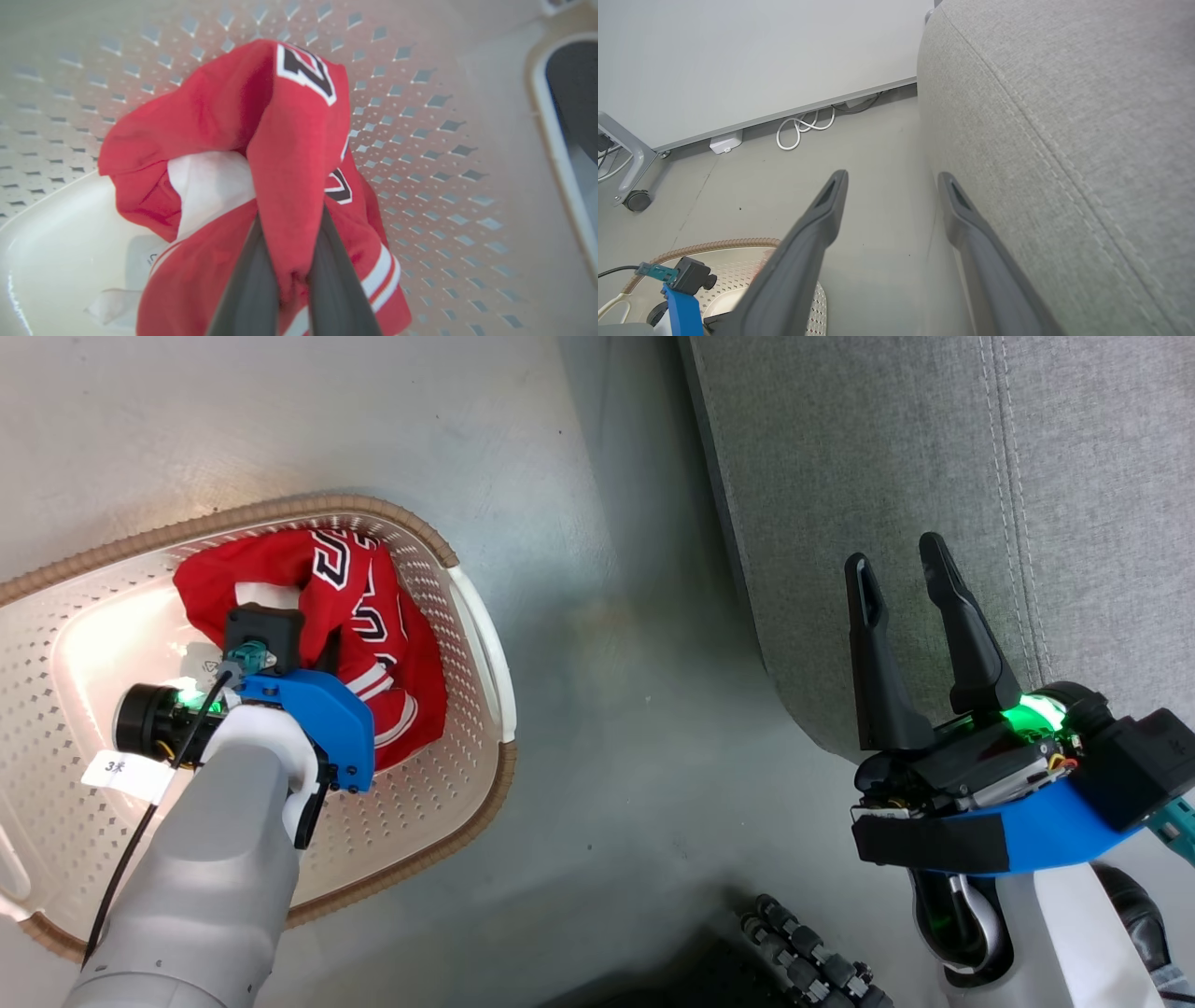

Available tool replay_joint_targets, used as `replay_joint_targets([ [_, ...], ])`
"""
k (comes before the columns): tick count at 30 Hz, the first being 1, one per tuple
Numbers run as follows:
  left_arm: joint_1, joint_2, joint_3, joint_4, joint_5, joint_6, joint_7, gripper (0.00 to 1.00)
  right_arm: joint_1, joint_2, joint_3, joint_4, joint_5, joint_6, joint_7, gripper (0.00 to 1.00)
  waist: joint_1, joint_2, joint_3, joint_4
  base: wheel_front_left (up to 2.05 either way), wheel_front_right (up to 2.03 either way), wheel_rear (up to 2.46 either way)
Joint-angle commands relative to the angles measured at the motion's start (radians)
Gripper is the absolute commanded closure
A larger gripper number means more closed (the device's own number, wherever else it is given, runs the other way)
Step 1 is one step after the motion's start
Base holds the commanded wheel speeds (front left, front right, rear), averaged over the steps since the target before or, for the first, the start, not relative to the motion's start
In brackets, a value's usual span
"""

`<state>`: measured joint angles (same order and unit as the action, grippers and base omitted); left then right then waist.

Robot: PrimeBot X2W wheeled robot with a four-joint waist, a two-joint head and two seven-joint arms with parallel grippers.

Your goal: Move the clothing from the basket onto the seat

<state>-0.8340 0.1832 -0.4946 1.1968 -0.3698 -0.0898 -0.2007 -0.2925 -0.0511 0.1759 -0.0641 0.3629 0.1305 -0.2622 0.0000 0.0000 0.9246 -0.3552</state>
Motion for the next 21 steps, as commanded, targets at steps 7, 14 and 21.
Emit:
replay_joint_targets([
  [7, 0.004, -0.023, -0.016, 0.016, -0.015, -0.016, -0.023, 1.0, -0.008, 0.001, -0.013, 0.007, -0.022, 0.001, -0.004, 0.0, 0.0, 0.0, -0.065, 0.026, 0.0, 0.0, 0.0],
  [14, 0.033, -0.063, -0.031, 0.027, -0.027, -0.029, -0.041, 1.0, 0.012, 0.001, -0.035, 0.018, -0.061, 0.001, -0.004, 0.0, 0.0, 0.0, -0.17, 0.072, 0.0, 0.0, 0.0],
  [21, 0.073, -0.099, -0.054, 0.028, -0.046, -0.038, -0.052, 1.0, 0.04, 0.001, -0.051, 0.033, -0.097, 0.001, -0.004, 0.0, 0.0, 0.0, -0.284, 0.123, 0.0, 0.0, 0.0],
])
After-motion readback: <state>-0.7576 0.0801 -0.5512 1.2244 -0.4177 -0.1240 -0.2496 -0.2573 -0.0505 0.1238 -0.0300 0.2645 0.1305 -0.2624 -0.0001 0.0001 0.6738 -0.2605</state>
